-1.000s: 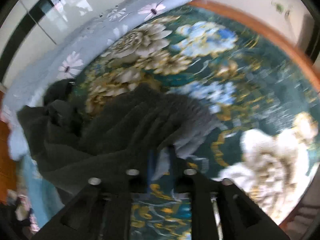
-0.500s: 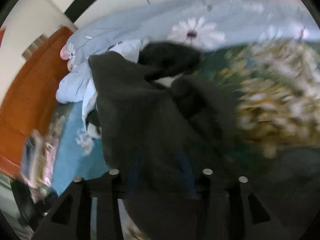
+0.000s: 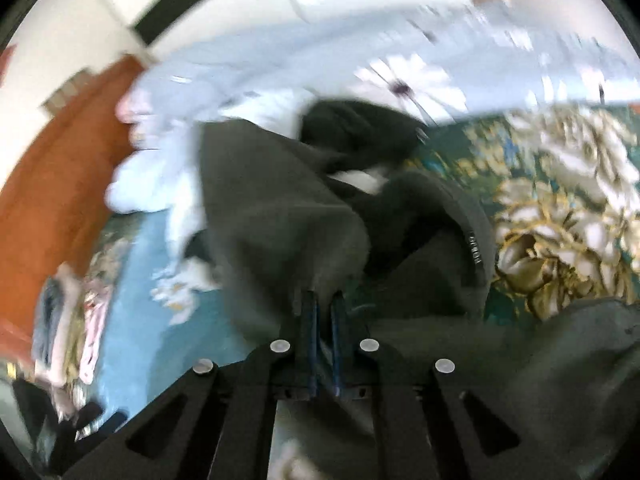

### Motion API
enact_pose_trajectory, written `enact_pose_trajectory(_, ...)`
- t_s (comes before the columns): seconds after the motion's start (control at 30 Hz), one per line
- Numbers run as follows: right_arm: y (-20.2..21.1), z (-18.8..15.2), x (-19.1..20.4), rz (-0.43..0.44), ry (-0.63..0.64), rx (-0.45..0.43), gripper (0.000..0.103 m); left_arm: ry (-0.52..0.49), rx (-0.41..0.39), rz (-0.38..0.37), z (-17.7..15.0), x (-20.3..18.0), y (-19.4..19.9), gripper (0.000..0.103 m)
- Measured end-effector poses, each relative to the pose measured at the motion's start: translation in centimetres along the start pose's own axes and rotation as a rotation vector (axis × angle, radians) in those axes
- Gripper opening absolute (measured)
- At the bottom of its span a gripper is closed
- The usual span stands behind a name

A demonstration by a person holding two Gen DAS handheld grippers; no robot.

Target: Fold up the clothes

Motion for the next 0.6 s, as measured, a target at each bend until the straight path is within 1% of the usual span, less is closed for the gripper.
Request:
enact_pose_trajectory(0.03,1.4,-1.0,1.8,0.041,0.051,-0.008,0.006,0.001,-0.012,-0.013,0.2,-0.2,0.4,0.103)
enact_pose_trajectory(0.1,2.7,-3.4,4.6,0.115,0.128,0.004,0.006,-0.001,-0.021,-0.038,0.3,-0.7,1.0,0.103)
enact_pose_trajectory(0.13,2.9,-5.6,6.1,0.154,0.162,0.041,0.006,-0.006,-0.016,-0.046,0.2,-1.0,1.2,0.103)
enact_pose_trajectory(0.23,1.4,-10.7,7.4,0.188,0.188,0.138,0.006,-0.058,0.021,-0.033,-0.6,-1.9,1.0,0.103)
enact_pose_trajectory(0.33,-0.1,-15.4,7.6,0.207,0.156,0.238,0.006,-0.122,0.058,-0.014,-1.6,-3.1,0.3,0.103)
enact_pose_trajectory(0.4,-0.1,-16.9,7.7,0.207,0.166,0.257,0.006,-0.169,0.082,-0.004,-2.1,-4.1,-0.4,0.103)
enact_pose_trajectory(0.6,1.1,-20.1,7.4,0.265,0.213,0.331,0.006,-0.325,0.146,0.043,-3.1,-7.9,-3.9,0.103)
Point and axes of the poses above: each gripper's, at about its wrist camera, not at the fingertips, and y roughly against the way its jaws point, x to its left, z to its top, the point moved 6 cm from there along -y, roughly the way its jaws point, and after that the axes turned 4 degrees about -x, right-handed, at the moved point
